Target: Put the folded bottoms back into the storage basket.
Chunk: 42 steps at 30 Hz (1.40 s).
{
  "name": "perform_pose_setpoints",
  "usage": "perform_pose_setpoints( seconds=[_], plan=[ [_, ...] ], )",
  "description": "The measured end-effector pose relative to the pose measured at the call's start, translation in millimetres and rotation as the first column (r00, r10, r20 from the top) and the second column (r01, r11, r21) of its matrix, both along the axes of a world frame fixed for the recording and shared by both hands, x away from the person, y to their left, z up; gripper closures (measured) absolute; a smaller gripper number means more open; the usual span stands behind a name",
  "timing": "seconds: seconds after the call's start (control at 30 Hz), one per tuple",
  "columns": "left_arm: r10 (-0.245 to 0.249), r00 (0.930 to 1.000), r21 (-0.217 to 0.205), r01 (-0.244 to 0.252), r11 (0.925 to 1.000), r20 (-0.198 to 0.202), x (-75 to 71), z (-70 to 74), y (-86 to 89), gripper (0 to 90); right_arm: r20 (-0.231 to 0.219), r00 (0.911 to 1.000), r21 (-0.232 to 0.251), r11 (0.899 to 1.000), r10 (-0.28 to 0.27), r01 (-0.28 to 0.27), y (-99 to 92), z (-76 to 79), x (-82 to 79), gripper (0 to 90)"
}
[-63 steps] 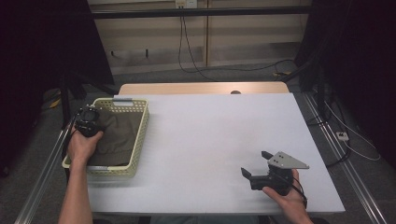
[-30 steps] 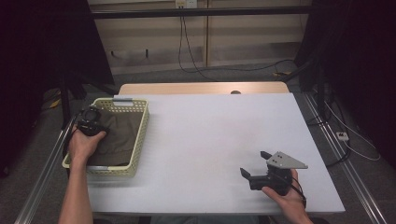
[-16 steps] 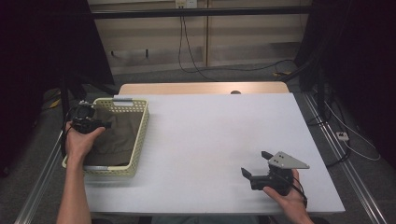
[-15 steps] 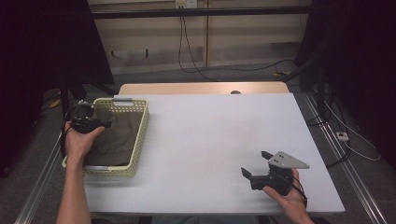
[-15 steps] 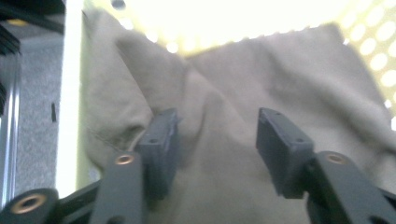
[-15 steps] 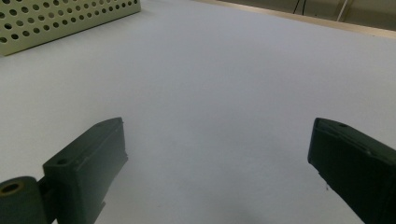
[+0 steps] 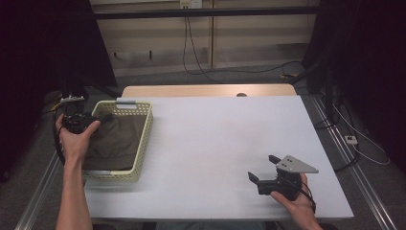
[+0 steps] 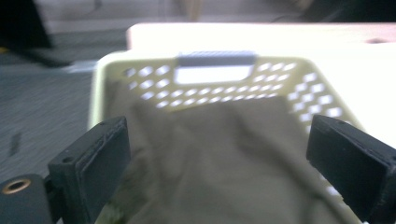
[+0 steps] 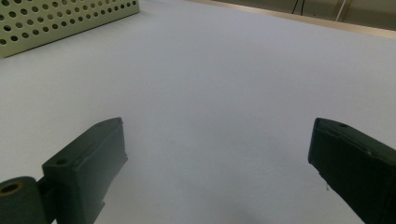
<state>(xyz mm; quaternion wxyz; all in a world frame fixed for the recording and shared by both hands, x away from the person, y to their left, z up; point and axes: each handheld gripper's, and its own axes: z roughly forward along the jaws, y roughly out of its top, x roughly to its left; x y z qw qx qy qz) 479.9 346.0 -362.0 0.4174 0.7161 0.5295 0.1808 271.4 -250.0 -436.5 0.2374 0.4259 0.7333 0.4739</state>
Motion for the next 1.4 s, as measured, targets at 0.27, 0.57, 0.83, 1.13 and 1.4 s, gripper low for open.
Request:
perform_pose_setpoints(
  seconds=[0.27, 0.57, 0.83, 1.13, 1.4],
  plan=[
    [-0.037, 0.9928, -0.059, 0.044, 0.9973, 0.114, -10.7, 11.9, 6.2, 5.4, 0.003, 0.9999, -0.007, 1.000, -0.011, 0.011, 0.1, 1.1, -2.5, 4.1],
    [-0.017, 0.9762, -0.071, 0.033, 0.9969, 0.216, -19.2, 28.8, 5.5, 5.5, -0.001, 0.9996, -0.002, 1.000, -0.029, 0.029, 0.0, 0.2, -0.7, 4.1],
    [-0.101, 0.9762, 0.010, 0.101, 0.9948, 0.192, -30.6, 35.0, -0.7, 5.9, -0.004, 0.9991, -0.001, 0.999, -0.043, 0.043, -1.4, 0.2, -0.1, 4.0],
    [-0.125, 0.9762, 0.000, 0.127, 0.9919, 0.177, -45.0, 25.2, 4.0, 6.8, -0.043, 0.9985, -0.021, 0.999, -0.035, 0.034, -0.8, -2.8, 0.9, 3.8],
    [-0.129, 0.9733, 0.002, 0.131, 0.9914, 0.190, -60.0, 21.8, 8.1, 6.8, -0.033, 0.9986, -0.017, 0.999, -0.041, 0.040, -1.4, -1.7, 0.4, 3.9]
  ],
)
